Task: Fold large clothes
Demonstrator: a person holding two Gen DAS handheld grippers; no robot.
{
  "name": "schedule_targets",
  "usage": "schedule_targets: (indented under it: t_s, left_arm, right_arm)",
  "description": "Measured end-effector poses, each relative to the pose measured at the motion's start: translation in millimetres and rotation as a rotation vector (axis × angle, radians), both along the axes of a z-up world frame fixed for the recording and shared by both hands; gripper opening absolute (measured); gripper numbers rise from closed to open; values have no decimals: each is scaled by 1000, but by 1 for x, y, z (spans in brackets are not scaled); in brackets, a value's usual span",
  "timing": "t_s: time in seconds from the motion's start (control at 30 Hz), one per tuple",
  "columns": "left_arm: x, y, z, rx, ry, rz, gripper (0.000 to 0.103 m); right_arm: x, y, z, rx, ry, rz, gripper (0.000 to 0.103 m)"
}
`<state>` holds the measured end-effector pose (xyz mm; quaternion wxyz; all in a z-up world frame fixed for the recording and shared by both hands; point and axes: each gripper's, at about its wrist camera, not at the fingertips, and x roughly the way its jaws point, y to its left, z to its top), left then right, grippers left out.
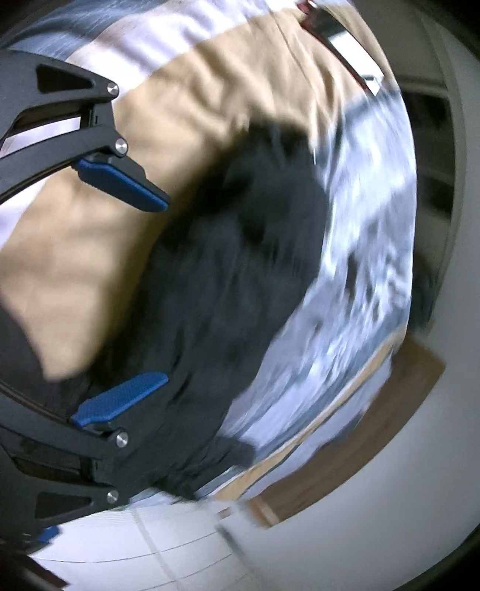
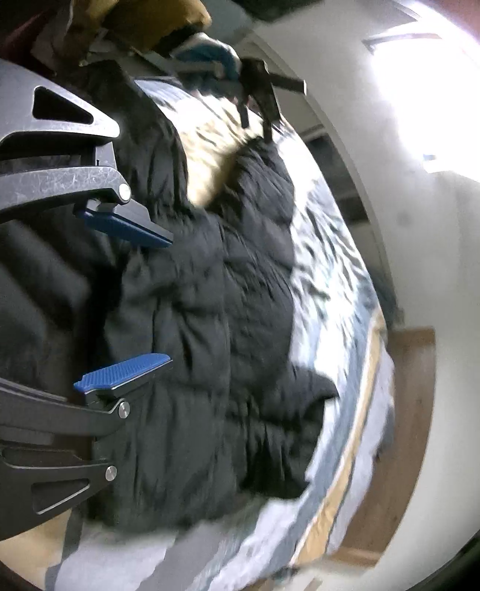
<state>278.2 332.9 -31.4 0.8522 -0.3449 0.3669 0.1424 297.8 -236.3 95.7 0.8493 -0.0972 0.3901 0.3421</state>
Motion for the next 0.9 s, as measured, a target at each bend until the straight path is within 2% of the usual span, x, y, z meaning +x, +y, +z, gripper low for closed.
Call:
schedule_targets:
  t_s: [0.23,0.43,0.63,0.73,0.8,0.9]
  left_arm:
    - [63,-146,36,23,-37,-266,89]
    - [120,-251,28,77,-24,-426,89]
    - [167,-301,-16,187,88,-461,89]
    - [165,-312,-37,185,137,-479,89]
    - [156,-331,-39,215,136,-510,89]
    - [145,-362,-37,208,128,-553,89]
  right_arm:
    - [45,-63,7,-26,-56,-149,59]
    - [102,-69,-11,-15,-45,-192,59]
    - [146,-53,-60,-82,27,-163,59]
    - [147,-57,-87,-131,78,-133,59]
    - [141,-65,-99,-147,93,-112,59]
    - [131,-86,-110,-153,109,-101,59]
